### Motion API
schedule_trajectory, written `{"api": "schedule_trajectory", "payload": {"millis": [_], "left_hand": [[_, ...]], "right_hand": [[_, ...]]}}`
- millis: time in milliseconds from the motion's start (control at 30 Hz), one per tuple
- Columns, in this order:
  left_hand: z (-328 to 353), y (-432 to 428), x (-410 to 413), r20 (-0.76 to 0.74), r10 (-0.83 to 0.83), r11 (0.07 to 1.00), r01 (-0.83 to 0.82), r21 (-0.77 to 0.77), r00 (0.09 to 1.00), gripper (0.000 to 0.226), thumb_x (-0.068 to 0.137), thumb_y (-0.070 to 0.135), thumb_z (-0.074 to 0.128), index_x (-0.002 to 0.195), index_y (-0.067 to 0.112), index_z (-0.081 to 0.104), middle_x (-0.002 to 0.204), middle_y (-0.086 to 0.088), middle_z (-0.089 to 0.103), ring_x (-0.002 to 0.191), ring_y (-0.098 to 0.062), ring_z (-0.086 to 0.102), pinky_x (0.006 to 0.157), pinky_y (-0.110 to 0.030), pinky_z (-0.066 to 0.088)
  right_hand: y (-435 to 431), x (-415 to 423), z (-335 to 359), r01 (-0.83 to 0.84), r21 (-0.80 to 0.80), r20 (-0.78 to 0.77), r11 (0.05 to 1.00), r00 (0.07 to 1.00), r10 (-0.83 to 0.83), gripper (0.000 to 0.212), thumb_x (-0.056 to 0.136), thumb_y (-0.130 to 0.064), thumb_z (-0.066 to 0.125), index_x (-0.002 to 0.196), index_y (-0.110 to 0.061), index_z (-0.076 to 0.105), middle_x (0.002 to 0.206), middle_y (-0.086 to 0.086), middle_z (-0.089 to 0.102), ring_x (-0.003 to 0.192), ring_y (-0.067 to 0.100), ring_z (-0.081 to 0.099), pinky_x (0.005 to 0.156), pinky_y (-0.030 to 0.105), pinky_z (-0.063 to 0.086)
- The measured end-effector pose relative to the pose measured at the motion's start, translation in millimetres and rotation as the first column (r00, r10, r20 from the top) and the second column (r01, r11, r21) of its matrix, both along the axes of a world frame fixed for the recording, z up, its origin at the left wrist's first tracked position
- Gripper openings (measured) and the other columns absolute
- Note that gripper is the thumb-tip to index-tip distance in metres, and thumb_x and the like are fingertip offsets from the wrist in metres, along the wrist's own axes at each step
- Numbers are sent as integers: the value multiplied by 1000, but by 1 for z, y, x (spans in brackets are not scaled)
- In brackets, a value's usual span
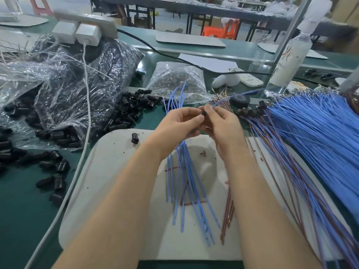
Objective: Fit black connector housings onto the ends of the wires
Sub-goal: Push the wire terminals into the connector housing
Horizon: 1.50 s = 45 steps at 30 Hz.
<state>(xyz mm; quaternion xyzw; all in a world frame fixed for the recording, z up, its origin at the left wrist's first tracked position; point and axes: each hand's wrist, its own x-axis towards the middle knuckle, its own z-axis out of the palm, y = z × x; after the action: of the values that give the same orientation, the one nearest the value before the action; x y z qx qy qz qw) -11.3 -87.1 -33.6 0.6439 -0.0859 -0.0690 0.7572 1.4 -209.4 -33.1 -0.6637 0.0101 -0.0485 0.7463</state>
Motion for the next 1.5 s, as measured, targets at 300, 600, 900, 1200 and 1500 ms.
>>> {"api": "schedule_trajectory", "payload": {"millis": [300, 600, 900, 1200, 1500], "left_hand": [[-9, 6, 5, 307, 426, 797, -514, 317, 851, 10, 89, 11, 61, 94, 19, 59, 86, 12, 61, 82, -6, 58, 77, -12, 45], [-8, 8, 4, 310, 507, 790, -578, 208, 804, 16, 88, 1, 59, 94, 16, 58, 87, 9, 63, 83, 0, 61, 74, -5, 46], [-9, 4, 3, 404, 464, 768, -585, 260, 788, 19, 87, -3, 57, 94, 14, 58, 87, 6, 62, 87, -12, 63, 83, -18, 50], [-15, 0, 3, 533, 353, 701, -595, 395, 769, 8, 87, 9, 64, 94, 10, 61, 88, 1, 65, 80, -11, 58, 75, -24, 48], [-15, -5, 1, 576, 251, 682, -565, 465, 778, 13, 87, 19, 67, 97, 12, 68, 88, 1, 62, 82, -16, 58, 77, -31, 47]], "right_hand": [[-10, -2, 4, 310, 145, 175, 940, 927, -333, 20, 99, -19, 51, 83, -15, 62, 64, -3, 61, 51, 6, 59, 52, 18, 49], [-4, -9, 16, 277, 248, 261, 928, 904, -340, 23, 102, -20, 43, 83, -15, 55, 68, -1, 69, 62, 13, 68, 60, 21, 53], [-1, -13, 17, 261, 228, 314, 938, 892, -324, 24, 103, -21, 41, 84, -15, 53, 69, 0, 70, 63, 15, 69, 60, 23, 53], [2, -11, 13, 340, 93, 359, 936, 865, -350, 22, 102, -20, 41, 83, -16, 51, 71, 6, 67, 60, 16, 69, 58, 23, 53], [2, -8, 7, 261, 47, 272, 964, 925, -264, 16, 98, -14, 50, 83, -16, 56, 67, -2, 65, 60, 11, 66, 58, 22, 52]]}}
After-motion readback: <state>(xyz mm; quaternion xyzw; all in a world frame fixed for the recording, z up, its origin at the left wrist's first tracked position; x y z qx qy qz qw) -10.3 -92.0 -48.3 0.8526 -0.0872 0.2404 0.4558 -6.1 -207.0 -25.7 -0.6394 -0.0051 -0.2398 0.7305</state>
